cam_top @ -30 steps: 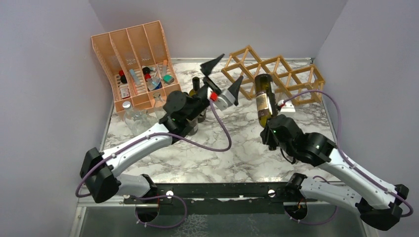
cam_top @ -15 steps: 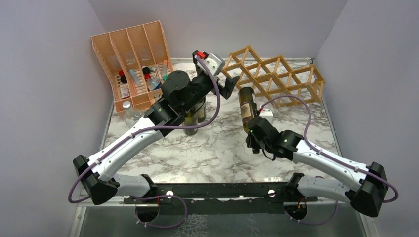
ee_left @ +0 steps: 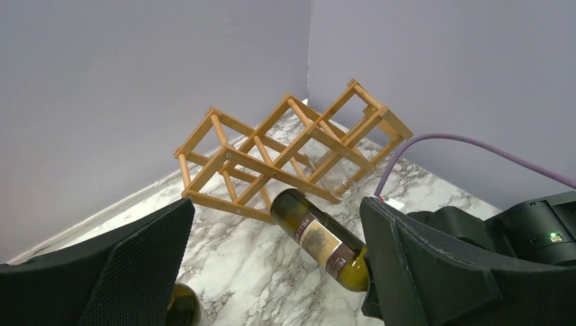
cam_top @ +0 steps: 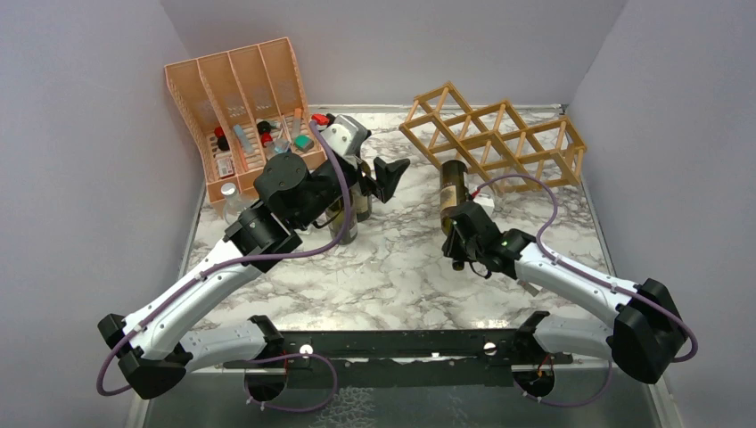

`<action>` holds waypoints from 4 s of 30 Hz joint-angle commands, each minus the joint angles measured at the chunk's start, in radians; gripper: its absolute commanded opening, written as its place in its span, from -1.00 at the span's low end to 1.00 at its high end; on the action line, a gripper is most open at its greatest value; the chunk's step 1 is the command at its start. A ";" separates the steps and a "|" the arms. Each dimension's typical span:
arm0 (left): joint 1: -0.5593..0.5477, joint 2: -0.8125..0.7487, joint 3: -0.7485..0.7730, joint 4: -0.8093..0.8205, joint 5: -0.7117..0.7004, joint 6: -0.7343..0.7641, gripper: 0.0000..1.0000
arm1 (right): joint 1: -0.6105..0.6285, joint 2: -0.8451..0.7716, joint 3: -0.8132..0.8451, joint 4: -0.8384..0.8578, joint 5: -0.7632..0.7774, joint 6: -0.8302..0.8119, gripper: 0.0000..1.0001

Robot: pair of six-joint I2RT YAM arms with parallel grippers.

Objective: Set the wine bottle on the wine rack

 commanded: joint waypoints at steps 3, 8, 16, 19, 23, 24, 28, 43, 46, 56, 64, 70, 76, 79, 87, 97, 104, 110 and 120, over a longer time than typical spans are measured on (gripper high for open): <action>0.003 -0.048 -0.013 -0.032 -0.057 0.017 0.98 | -0.026 0.046 0.072 0.157 -0.012 0.013 -0.98; 0.003 -0.094 -0.035 -0.019 -0.094 0.031 0.98 | -0.058 0.116 0.104 0.145 -0.020 0.047 -0.98; 0.003 -0.146 -0.071 0.004 -0.134 0.051 0.98 | -0.070 0.166 0.121 0.196 0.007 0.042 -0.98; 0.003 -0.151 -0.070 0.005 -0.140 0.057 0.98 | -0.072 0.183 0.137 0.204 0.008 0.059 -0.98; 0.002 -0.157 -0.063 0.024 -0.137 0.058 0.98 | -0.072 0.193 0.159 0.215 0.002 0.091 -0.98; 0.003 -0.158 -0.061 0.030 -0.132 0.057 0.98 | -0.072 0.197 0.164 0.213 0.014 0.100 -0.98; 0.002 -0.157 -0.062 0.049 -0.101 0.040 0.98 | -0.073 0.244 0.205 0.173 0.077 0.147 -0.98; 0.003 -0.045 0.027 0.013 -0.069 0.087 0.98 | -0.076 0.538 0.412 0.019 0.297 0.324 -0.98; 0.002 -0.030 0.038 0.000 -0.082 0.089 0.98 | -0.078 0.572 0.441 0.011 0.311 0.326 -0.98; 0.003 -0.033 0.040 0.016 -0.042 0.079 0.98 | -0.114 0.656 0.508 0.066 0.298 0.269 -0.98; 0.003 -0.029 0.035 0.014 -0.036 0.076 0.98 | -0.135 0.706 0.558 0.068 0.339 0.242 -0.88; 0.003 -0.022 0.036 0.005 -0.038 0.081 0.98 | -0.142 0.737 0.606 0.026 0.397 0.227 -0.78; 0.002 -0.024 0.031 0.005 -0.043 0.085 0.98 | -0.152 0.749 0.630 0.012 0.409 0.236 -0.52; 0.002 -0.027 0.029 0.005 -0.043 0.087 0.98 | -0.158 0.759 0.640 0.004 0.411 0.233 -0.46; 0.002 -0.028 0.024 0.002 -0.033 0.090 0.98 | -0.171 0.786 0.660 0.002 0.431 0.223 -0.18; -0.001 -0.029 0.021 -0.004 -0.036 0.099 0.98 | -0.172 0.808 0.699 0.003 0.473 0.201 0.11; -0.003 -0.025 0.019 -0.002 -0.037 0.104 0.98 | -0.172 0.781 0.701 0.004 0.492 0.193 0.25; -0.005 -0.021 0.019 -0.001 -0.039 0.104 0.98 | -0.172 0.713 0.684 0.037 0.420 0.106 0.39; -0.004 -0.021 0.018 -0.001 -0.043 0.093 0.98 | -0.172 0.602 0.608 0.023 0.251 0.030 0.45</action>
